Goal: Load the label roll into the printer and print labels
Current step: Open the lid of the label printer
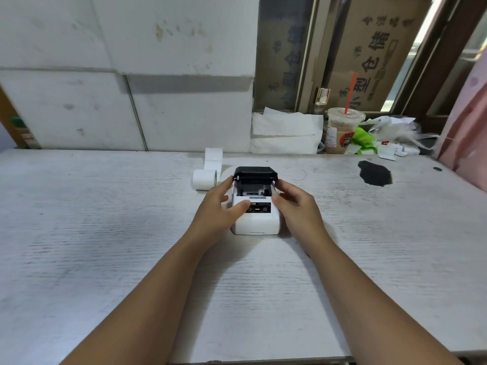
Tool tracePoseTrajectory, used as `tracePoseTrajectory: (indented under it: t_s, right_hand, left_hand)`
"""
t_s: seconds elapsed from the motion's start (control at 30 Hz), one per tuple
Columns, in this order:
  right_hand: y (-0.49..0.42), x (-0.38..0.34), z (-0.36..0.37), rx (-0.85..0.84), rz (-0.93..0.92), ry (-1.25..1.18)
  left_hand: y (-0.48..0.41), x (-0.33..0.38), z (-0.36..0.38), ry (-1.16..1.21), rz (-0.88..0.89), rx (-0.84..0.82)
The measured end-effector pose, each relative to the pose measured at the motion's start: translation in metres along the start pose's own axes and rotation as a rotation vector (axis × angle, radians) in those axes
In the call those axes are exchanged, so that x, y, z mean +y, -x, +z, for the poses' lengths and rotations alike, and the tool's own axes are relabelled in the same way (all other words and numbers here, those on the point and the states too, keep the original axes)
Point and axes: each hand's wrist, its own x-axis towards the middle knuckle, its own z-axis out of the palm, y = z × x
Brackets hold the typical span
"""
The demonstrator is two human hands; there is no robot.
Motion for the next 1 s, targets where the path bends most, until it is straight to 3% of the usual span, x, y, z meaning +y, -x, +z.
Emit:
tracePoseTrajectory:
  t_s: [0.13,0.5,1.0]
  right_hand:
    - [-0.002,-0.002,0.0,-0.077,-0.002,-0.072]
    - [-0.011,-0.001,0.005,-0.09,-0.063,-0.044]
    - [-0.013,0.003,0.007,-0.008,-0.158,0.118]
  left_hand:
    - [0.0,-0.002,0.001,0.017,0.011,-0.01]
    - [-0.002,-0.002,0.003,0.063,0.018,0.016]
    - [0.0,-0.008,0.008,-0.194,0.073,-0.065]
